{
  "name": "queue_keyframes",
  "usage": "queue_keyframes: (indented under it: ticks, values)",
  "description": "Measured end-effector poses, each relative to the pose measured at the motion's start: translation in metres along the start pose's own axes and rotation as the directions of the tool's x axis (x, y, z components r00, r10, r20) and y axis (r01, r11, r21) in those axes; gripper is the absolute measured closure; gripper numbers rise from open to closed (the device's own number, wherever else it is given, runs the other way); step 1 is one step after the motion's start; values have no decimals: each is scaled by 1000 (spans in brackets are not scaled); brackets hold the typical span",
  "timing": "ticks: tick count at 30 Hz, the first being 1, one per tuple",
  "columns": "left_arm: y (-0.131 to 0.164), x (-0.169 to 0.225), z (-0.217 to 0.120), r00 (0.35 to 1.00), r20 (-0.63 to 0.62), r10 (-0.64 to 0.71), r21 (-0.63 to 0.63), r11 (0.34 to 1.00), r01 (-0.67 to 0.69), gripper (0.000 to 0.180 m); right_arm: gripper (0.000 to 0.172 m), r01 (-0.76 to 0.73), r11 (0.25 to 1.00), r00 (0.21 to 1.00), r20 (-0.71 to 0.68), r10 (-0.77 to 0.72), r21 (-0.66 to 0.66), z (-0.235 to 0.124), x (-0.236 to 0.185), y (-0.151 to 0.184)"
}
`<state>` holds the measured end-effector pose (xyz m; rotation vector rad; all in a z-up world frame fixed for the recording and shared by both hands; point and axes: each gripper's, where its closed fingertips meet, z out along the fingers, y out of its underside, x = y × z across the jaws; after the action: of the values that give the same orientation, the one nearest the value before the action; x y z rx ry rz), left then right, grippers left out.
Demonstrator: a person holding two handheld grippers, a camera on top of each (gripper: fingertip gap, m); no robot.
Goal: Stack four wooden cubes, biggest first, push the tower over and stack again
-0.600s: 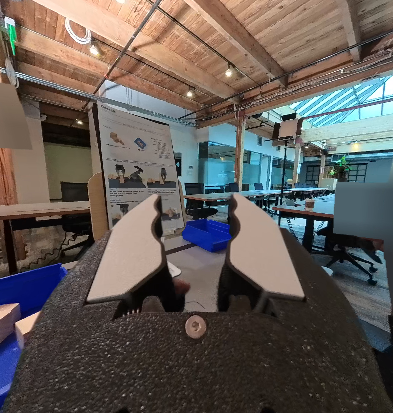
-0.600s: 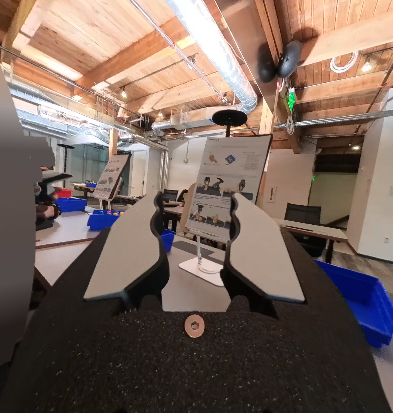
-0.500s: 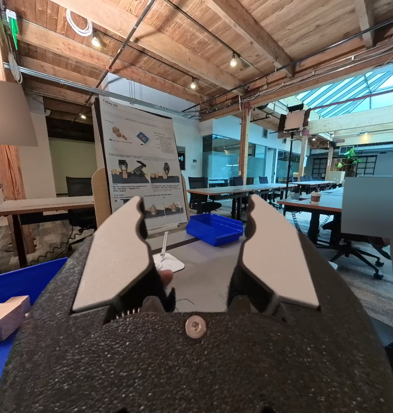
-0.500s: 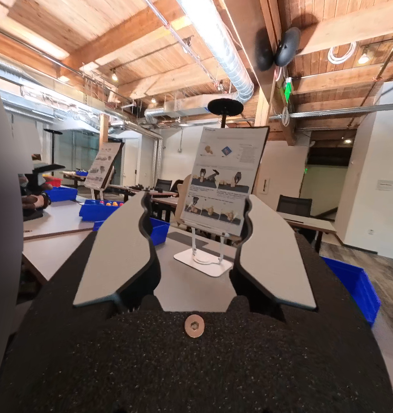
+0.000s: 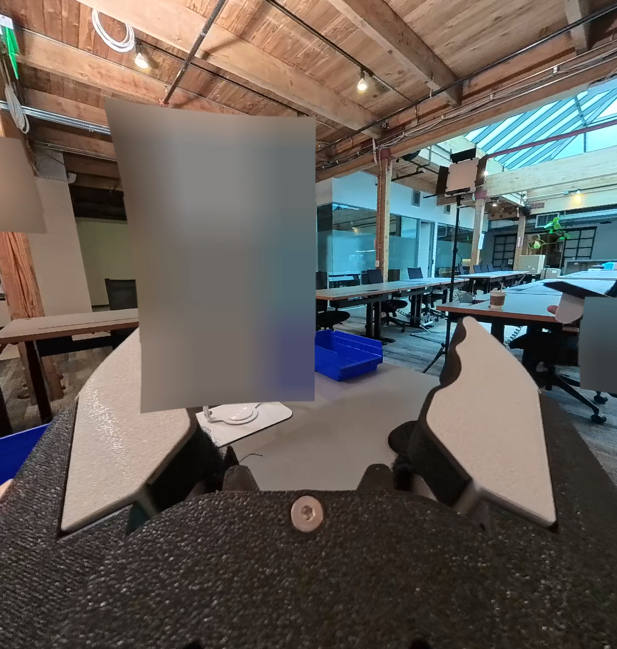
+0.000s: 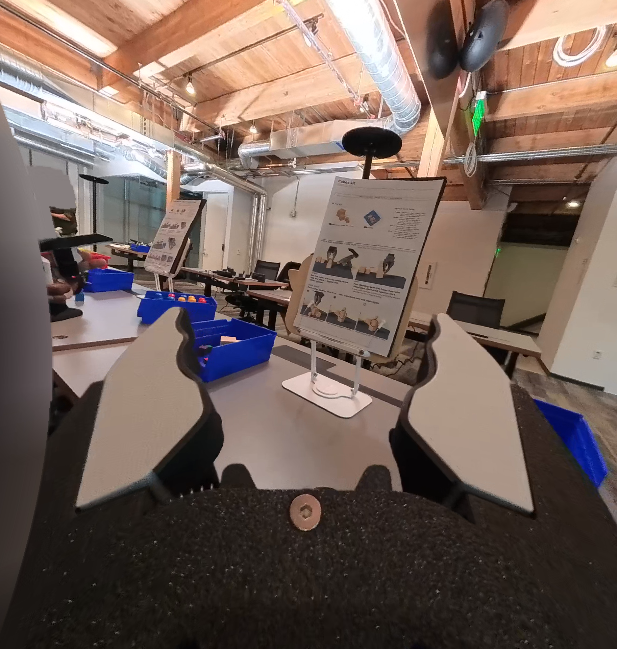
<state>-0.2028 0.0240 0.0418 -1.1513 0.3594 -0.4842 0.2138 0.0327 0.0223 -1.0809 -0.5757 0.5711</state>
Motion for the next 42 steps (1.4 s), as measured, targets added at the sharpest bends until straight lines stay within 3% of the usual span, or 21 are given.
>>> queue_keyframes:
  ticks: [7,42]
  values:
    - [-3,2,-1,1000,-18,-7,18,1000,7,34,27,-8,1000,1000,-16,8,-23,-1,2,3]
    - [-8,3,-7,999,-31,-11,38,999,12,34,30,5,994,991,-136,-20,-113,-11,23,14]
